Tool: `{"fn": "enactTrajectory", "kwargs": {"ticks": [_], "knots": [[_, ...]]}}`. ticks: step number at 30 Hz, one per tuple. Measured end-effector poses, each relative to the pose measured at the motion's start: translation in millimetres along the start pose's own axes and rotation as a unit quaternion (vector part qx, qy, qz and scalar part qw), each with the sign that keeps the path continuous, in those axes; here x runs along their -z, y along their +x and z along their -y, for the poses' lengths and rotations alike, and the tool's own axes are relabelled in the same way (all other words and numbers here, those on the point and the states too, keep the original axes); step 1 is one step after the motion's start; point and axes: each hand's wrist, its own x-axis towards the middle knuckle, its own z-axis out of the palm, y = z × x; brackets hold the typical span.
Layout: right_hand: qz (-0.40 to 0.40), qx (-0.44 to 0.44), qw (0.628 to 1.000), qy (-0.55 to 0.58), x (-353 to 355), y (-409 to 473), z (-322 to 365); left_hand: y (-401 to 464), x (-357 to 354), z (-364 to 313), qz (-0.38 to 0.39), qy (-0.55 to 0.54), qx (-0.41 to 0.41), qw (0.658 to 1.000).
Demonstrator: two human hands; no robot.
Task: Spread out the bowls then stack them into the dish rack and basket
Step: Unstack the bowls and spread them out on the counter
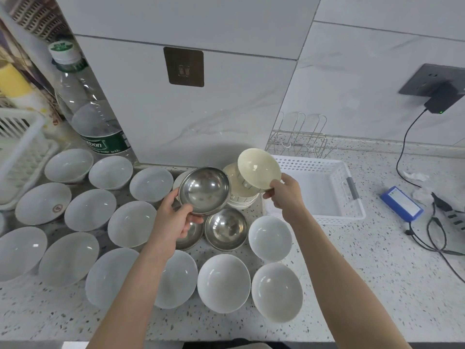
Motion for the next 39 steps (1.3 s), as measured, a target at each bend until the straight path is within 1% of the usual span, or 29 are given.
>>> {"fn": "enactTrajectory", "kwargs": {"ticks": [3,6,13,18,23,27,29,39], "knots": [[-0.017,0.005,0.998,0.056,21,-10,-5,-6,-8,4,0.01,0.004,0.004,1.0],[-0.036,-0.001,0.995,0.089,47,-19,-15,-14,-19,7,0.021,0.004,0.014,1.0],[-0.054,-0.006,0.994,0.091,110,-38,-47,-40,-56,23,0.014,0.0,0.019,1.0],[-0.032,-0.003,0.998,0.059,154,-52,-81,-61,-92,41,-0.015,-0.014,0.01,1.0],[0.04,-0.017,0.999,-0.004,194,-61,-124,-86,-137,61,-0.043,-0.057,0.029,0.997],[0.091,-0.021,0.993,-0.078,201,-62,-145,-106,-163,75,-0.054,-0.086,0.035,0.994],[0.099,-0.022,0.99,-0.095,199,-62,-150,-113,-171,81,-0.064,-0.087,0.039,0.993],[0.092,-0.037,0.991,-0.088,181,-53,-155,-124,-169,97,-0.081,-0.041,0.045,0.995]]}}
